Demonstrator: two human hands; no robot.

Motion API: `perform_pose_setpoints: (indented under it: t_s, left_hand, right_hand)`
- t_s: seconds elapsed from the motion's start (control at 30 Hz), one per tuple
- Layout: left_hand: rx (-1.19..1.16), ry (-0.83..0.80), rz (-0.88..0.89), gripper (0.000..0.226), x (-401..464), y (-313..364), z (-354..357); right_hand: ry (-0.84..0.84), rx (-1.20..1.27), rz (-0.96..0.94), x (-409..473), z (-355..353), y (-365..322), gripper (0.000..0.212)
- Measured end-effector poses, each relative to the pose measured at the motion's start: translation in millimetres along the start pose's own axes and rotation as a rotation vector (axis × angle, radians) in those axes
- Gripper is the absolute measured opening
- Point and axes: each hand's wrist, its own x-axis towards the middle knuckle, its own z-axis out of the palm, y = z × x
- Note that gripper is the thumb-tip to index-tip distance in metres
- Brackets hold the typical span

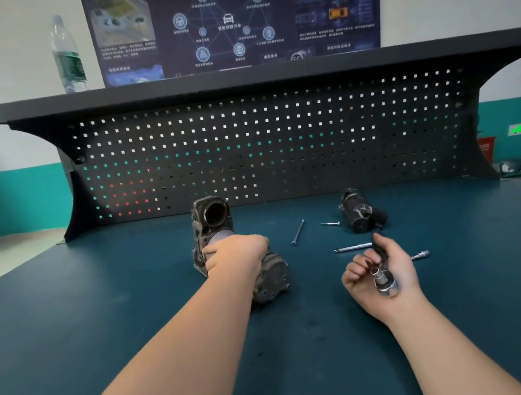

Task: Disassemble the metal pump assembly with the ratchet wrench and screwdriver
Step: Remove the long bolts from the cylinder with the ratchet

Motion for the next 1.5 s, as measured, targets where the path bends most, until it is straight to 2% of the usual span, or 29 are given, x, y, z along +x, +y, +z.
perform_pose_setpoints:
  t_s: [0.07, 0.1, 0.23, 0.4, 0.5, 0.57, 0.63, 0.7, 0.77, 0.8, 0.87, 0.93, 0.97, 1.0, 1.07, 1.13, 1.2, 1.27, 1.4, 1.5]
  left_hand:
    - [-0.067, -0.008, -0.010, 0.118, -4, -4, -4]
    - [-0.089, -0.010, 0.041, 0.120, 0, -7, -5]
    - [-0.196, -0.076, 0.116, 0.114, 7, -21, -7]
    - [-0.262, -0.154, 0.243, 0.087, -1, -35, -17]
    - [-0.226, -0.223, 0.315, 0.060, -4, -42, -26]
    - [-0.174, -0.266, 0.364, 0.045, -10, -46, -34]
    - [-0.121, -0.315, 0.413, 0.035, -15, -48, -41]
    - [-0.090, -0.385, 0.437, 0.038, -15, -48, -44]
    - [-0.065, -0.417, 0.417, 0.054, -13, -45, -45]
    - [-0.051, -0.378, 0.392, 0.071, -11, -43, -44]
    - [0.027, -0.094, 0.407, 0.099, 2, -33, -40]
    - [-0.077, 0.158, 0.638, 0.088, 8, -11, -42]
    - [-0.134, 0.229, 0.805, 0.075, 9, 2, -43]
    - [-0.078, 0.275, 0.961, 0.063, 11, 16, -44]
    - [0.281, 0.298, 1.122, 0.047, 17, 38, -42]
    - [0.549, 0.218, 1.075, 0.039, 26, 50, -39]
    - [0.508, 0.136, 1.013, 0.033, 32, 50, -36]
    - [0.465, 0.179, 1.046, 0.032, 36, 47, -35]
    - [0.474, 0.325, 1.116, 0.036, 39, 39, -42]
    - [0.517, 0.312, 1.147, 0.037, 44, 29, -52]
  right_hand:
    - [-0.012, -0.088, 0.002, 1, 3, 4, 0.056]
    - [-0.015, -0.132, -0.007, 2, 5, 6, 0.057]
    - [-0.033, -0.250, -0.043, -1, 10, 14, 0.061]
    - [-0.169, -0.387, 0.011, 0, 33, 47, 0.053]
    - [-0.186, -0.422, -0.013, 9, 59, 59, 0.047]
    - [-0.157, -0.379, -0.008, 17, 73, 62, 0.040]
    - [-0.108, -0.239, 0.031, 22, 80, 64, 0.027]
    - [-0.094, -0.152, 0.067, 23, 81, 67, 0.034]
    - [-0.114, -0.157, 0.097, 24, 80, 71, 0.037]
    - [-0.128, -0.163, 0.103, 24, 79, 72, 0.035]
    - [-0.135, -0.153, 0.087, 26, 77, 72, 0.026]
    - [-0.129, -0.146, 0.054, 26, 75, 70, 0.025]
    - [-0.129, -0.148, 0.056, 26, 74, 70, 0.028]
    - [-0.129, -0.146, 0.071, 24, 74, 69, 0.031]
    - [-0.143, -0.102, 0.106, 22, 74, 70, 0.038]
    - [-0.184, -0.045, 0.130, 21, 74, 72, 0.058]
    - [-0.245, -0.036, 0.139, 19, 76, 74, 0.073]
    - [-0.268, -0.026, 0.129, 20, 76, 74, 0.075]
    - [-0.168, -0.073, 0.095, 25, 76, 76, 0.070]
    - [-0.151, -0.128, 0.098, 20, 78, 81, 0.074]
